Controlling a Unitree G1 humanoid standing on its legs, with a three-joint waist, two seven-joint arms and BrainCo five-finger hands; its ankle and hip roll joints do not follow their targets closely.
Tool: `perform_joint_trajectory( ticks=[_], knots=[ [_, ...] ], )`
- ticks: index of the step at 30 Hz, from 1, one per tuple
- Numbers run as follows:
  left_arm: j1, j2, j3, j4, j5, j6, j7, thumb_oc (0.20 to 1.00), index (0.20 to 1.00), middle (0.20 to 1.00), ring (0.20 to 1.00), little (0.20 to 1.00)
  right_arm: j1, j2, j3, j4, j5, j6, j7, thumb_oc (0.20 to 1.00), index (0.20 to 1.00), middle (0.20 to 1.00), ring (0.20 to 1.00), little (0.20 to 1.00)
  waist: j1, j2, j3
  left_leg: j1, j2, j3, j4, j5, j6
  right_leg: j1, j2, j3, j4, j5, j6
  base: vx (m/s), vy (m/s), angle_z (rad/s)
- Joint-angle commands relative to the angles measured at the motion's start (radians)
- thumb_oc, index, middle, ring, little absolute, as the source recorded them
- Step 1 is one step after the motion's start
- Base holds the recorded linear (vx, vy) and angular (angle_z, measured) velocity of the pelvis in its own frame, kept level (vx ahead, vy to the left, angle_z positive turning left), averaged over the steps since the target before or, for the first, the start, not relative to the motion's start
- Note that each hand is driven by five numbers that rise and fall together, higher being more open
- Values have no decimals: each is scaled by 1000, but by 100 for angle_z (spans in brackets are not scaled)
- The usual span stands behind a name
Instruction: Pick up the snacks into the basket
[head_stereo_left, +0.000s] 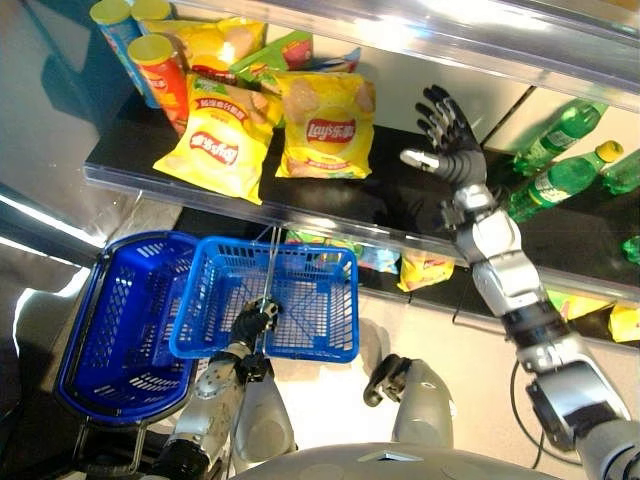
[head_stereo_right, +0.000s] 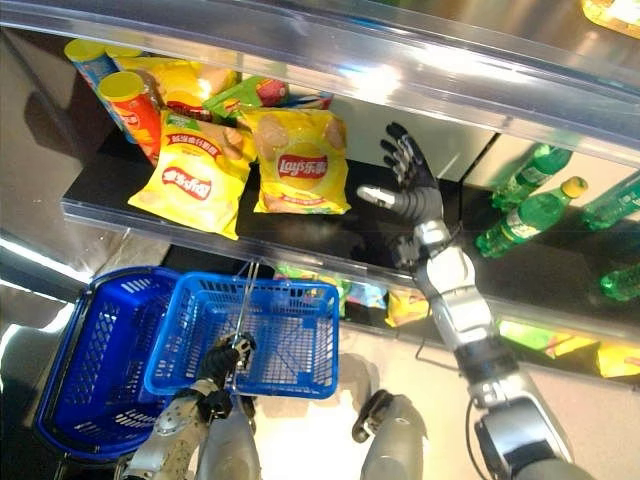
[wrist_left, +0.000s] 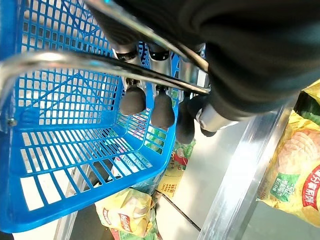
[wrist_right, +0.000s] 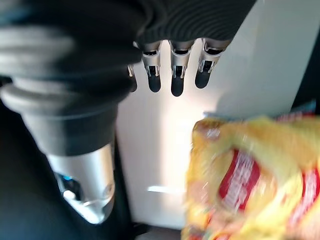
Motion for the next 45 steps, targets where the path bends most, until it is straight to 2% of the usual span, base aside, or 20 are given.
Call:
perform_joint_trajectory(
  ticks=[1, 2, 3, 8, 15, 20, 35, 36, 37, 38, 45],
  knots=[
    [15, 63, -7, -191, -69, -75, 18, 200, 200, 200, 200, 200, -175, -29, 3, 109, -89, 8, -98, 1000, 1000, 1000, 1000, 1000, 59, -7, 7, -1, -24, 62, 20, -34, 55, 47, 3, -39, -20, 28, 59, 0, 0, 0],
    [13, 62, -5, -191, -69, -75, 18, 200, 200, 200, 200, 200, -182, -27, 5, 114, -89, 6, -99, 1000, 1000, 1000, 1000, 1000, 58, -7, 10, 0, -23, 63, 20, -35, 55, 46, 3, -39, -20, 28, 59, -28, 7, 4],
    [5, 65, -7, -194, -68, -73, 32, 200, 200, 200, 200, 200, -264, -31, 24, 189, -139, 36, -131, 1000, 1000, 1000, 1000, 1000, 61, -6, 25, -4, -24, 60, 20, -32, 55, 44, 5, -40, -20, 32, 57, -14, 4, 4],
    [-11, 63, -34, -210, -77, -62, 57, 200, 200, 200, 200, 200, -438, 21, 45, 465, -179, 95, -187, 1000, 1000, 1000, 1000, 1000, 77, -4, 51, -11, -26, 58, 11, -24, 57, 34, 11, -38, -21, 38, 52, -11, 6, 4],
    [-34, 66, -61, -214, -71, -53, 76, 200, 200, 200, 200, 200, -570, 107, 84, 721, -176, 123, -175, 1000, 1000, 1000, 1000, 1000, 84, 1, 74, -17, -32, 49, 10, -22, 57, 30, 15, -38, -19, 38, 50, 0, 0, 0],
    [-44, 65, -69, -212, -69, -56, 86, 200, 200, 200, 200, 200, -621, 158, 107, 828, -152, 129, -149, 1000, 1000, 1000, 1000, 1000, 89, 2, 79, -21, -33, 45, 10, -22, 57, 23, 16, -38, -9, 34, 51, 8, -3, 2],
    [-58, 78, -90, -203, -66, -51, 72, 200, 200, 200, 200, 200, -686, 206, 133, 927, -75, 137, -77, 1000, 1000, 1000, 1000, 1000, 110, 14, 85, -32, -41, 35, 5, -17, 60, 11, 14, -38, 6, 30, 55, 0, 0, 0],
    [-58, 77, -90, -204, -67, -52, 73, 200, 200, 200, 200, 200, -686, 207, 127, 923, -63, 134, -80, 878, 878, 878, 878, 878, 111, 15, 85, -30, -42, 36, 2, -16, 60, 12, 14, -39, 5, 30, 56, 0, 0, 0],
    [-58, 78, -90, -203, -68, -52, 73, 200, 200, 200, 200, 200, -686, 207, 124, 919, -51, 131, -78, 564, 564, 564, 564, 564, 112, 16, 84, -29, -43, 36, 1, -16, 60, 11, 13, -38, 7, 29, 56, 0, 0, 0],
    [-58, 80, -91, -206, -68, -52, 73, 200, 200, 200, 200, 200, -685, 208, 124, 910, -41, 128, -79, 200, 200, 200, 200, 200, 111, 16, 84, -28, -44, 36, -1, -15, 61, 10, 13, -38, 8, 29, 56, 0, 0, 0],
    [-70, 75, -92, -193, -64, -55, 88, 200, 200, 200, 200, 200, -680, 202, 105, 878, -18, 111, -105, 200, 200, 200, 200, 200, 104, 15, 82, -25, -42, 37, 4, -20, 63, 8, 9, -32, 17, 27, 57, 0, 0, 0]
  ],
)
